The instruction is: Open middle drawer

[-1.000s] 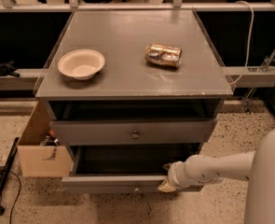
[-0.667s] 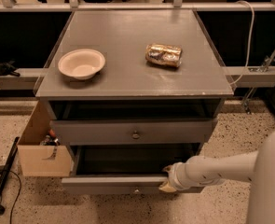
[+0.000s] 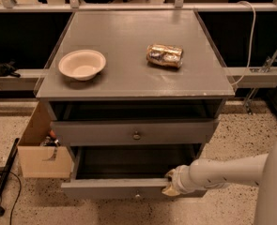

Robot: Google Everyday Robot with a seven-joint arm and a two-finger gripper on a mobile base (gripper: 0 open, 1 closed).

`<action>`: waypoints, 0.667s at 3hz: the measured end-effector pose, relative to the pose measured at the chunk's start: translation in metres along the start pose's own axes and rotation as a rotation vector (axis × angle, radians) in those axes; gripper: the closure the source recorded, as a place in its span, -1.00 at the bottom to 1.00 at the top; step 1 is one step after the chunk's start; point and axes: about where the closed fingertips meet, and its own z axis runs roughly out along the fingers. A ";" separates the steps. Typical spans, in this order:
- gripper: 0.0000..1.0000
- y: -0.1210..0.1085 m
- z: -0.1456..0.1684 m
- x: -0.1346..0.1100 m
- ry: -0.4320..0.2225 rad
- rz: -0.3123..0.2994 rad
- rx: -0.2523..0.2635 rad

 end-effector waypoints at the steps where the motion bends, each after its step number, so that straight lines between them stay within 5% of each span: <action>1: 1.00 0.008 -0.004 0.004 -0.003 0.009 -0.001; 2: 0.62 0.008 -0.004 0.004 -0.003 0.009 -0.001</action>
Offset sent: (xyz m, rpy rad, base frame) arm -0.0093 -0.0033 0.0002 0.0053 0.0032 -0.0077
